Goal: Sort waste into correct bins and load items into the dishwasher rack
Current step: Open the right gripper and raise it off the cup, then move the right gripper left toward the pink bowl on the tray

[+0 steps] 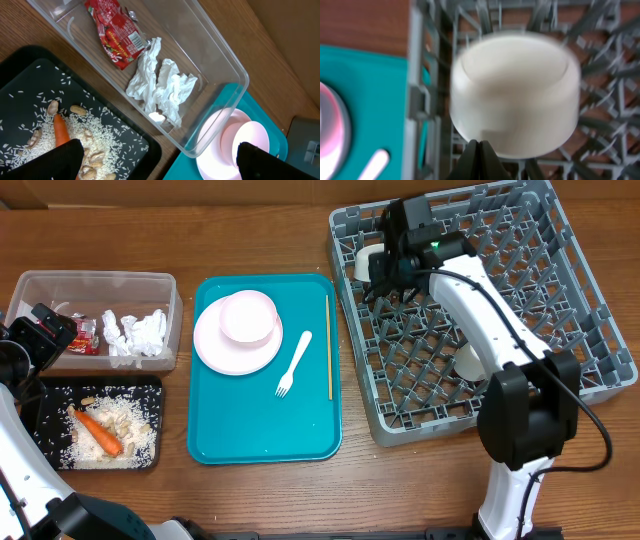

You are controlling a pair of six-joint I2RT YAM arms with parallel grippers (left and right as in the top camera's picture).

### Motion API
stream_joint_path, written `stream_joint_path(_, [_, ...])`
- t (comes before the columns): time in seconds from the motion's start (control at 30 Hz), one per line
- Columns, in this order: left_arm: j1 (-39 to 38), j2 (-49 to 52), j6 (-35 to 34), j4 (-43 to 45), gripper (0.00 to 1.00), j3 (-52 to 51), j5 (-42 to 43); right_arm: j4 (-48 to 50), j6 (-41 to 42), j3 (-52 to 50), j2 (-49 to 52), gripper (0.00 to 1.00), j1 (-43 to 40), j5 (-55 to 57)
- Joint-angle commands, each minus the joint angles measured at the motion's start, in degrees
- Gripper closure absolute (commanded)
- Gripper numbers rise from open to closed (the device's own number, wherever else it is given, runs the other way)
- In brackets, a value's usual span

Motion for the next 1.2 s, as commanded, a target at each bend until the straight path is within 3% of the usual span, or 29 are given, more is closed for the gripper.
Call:
stream_joint_path(0.0, [-0.02,0.07,-0.31,0.04,0.0,1.33,-0.39,2.86,0.48,2.97,-4.98,0.96,0.0,-0.33])
stream_joint_path(0.4, [-0.02,0.07,-0.33,0.04,0.0,1.33,-0.39,9.81,0.46,2.89,4.59,0.96,-0.28,4.48])
stream_joint_path(0.73, [-0.02,0.07,-0.33,0.04,0.0,1.33,-0.39,5.09,0.46,2.91,5.86,0.96,-0.87,4.63])
stream_joint_path(1.0, [-0.02,0.07,-0.33,0.04,0.0,1.33,-0.39,3.34,0.46,3.06,-2.43,0.96,-0.57,3.17])
stream_joint_path(1.17, [-0.02,0.07,-0.33,0.04,0.0,1.33,-0.39,-7.76,0.46,3.06,-8.79,0.96,-0.59,-3.26])
